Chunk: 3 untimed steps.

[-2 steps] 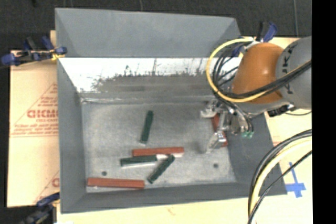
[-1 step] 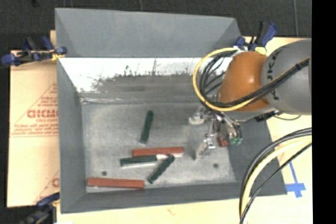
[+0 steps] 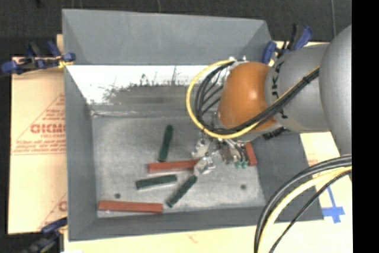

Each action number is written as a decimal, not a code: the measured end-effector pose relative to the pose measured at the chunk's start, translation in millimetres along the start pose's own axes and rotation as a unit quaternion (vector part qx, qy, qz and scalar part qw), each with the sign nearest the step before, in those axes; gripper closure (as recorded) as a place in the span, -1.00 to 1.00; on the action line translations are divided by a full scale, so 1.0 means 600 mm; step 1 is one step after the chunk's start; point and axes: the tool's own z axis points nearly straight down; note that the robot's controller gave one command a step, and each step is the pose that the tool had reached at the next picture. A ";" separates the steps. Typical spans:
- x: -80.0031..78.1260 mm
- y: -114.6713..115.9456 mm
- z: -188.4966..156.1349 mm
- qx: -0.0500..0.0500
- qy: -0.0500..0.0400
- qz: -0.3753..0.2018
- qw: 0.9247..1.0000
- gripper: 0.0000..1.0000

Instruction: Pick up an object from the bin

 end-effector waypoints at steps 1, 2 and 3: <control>0.000 0.000 0.000 0.000 0.000 0.000 1.000 1.00; 0.012 -0.007 0.000 -0.002 -0.012 -0.059 0.998 1.00; -0.022 0.012 -0.310 0.001 -0.009 -0.066 0.998 1.00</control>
Offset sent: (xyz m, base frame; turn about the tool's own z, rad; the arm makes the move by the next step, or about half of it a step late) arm -0.0350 -0.0310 -0.0124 -0.3302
